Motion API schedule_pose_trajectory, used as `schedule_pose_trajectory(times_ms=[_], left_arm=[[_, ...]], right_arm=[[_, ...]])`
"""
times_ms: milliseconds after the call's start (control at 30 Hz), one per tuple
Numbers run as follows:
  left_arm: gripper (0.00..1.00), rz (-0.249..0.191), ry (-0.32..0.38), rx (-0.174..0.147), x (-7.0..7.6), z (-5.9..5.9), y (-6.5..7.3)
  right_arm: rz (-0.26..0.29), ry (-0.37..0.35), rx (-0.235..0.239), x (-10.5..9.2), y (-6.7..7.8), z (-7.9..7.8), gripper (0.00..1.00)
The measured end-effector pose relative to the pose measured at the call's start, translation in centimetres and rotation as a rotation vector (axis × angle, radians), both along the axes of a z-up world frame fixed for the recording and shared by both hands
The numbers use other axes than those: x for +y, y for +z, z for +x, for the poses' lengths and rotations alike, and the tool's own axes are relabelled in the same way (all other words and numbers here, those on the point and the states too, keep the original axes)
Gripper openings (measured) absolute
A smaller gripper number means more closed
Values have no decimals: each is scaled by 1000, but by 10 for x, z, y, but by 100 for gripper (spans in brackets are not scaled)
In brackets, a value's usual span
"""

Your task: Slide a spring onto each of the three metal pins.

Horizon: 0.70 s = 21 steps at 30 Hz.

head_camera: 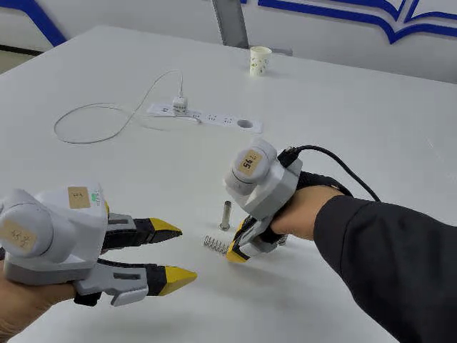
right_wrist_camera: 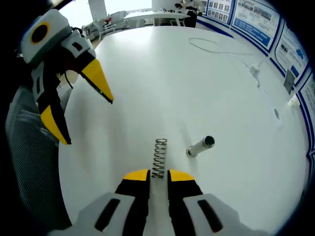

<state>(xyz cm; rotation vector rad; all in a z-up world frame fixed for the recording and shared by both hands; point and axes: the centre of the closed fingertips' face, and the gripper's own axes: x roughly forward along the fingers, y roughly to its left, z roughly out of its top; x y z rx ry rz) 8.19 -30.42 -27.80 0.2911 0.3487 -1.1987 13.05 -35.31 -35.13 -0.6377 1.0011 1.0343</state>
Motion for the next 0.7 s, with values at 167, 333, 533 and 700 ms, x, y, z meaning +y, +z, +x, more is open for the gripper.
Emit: schedule_pose_trajectory(times_ms=[167, 333, 533, 700], left_arm=[[39, 3, 0, 1, 1, 0, -1], [39, 4, 3, 1, 2, 0, -1], [39, 5, 5, 1, 2, 0, -1], [39, 6, 8, 0, 3, 0, -2]], right_arm=[[-14, -11, -1, 0, -4, 1, 14], [-23, -10, -4, -1, -5, 1, 12], [-38, 21, -23, -2, -5, 2, 12], [-38, 40, -27, -4, 0, 0, 11]])
